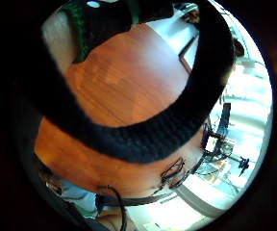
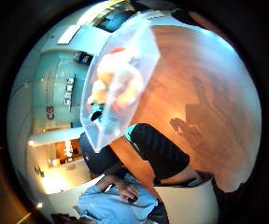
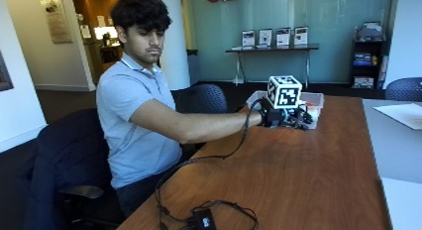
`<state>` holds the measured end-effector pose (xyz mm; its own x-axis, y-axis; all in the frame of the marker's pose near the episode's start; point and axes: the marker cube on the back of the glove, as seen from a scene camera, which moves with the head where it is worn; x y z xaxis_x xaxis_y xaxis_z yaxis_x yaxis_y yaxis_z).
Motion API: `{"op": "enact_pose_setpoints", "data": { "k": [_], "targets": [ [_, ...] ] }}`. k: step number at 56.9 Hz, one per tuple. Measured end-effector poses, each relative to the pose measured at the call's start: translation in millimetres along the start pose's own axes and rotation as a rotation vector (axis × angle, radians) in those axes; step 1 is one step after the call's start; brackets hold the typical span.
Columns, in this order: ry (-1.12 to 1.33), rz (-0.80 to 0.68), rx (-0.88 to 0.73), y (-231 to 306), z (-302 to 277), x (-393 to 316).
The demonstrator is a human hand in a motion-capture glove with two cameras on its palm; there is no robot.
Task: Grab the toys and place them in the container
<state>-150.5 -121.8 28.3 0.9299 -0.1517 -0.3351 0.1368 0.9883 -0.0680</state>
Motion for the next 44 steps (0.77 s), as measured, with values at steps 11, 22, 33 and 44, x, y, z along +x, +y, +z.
{"op": "enact_pose_setpoints", "data": {
  "k": [11,22,33,44],
  "targets": [
    [0.052,0.126,0.129,15.8,59.3,62.7],
    [0.031,0.153,0.156,29.0,95.3,101.3],
    [0.060,0.115,0.344,31.5,94.1,99.5],
    [0.036,0.119,0.318,32.6,97.0,101.0]
  ]
}}
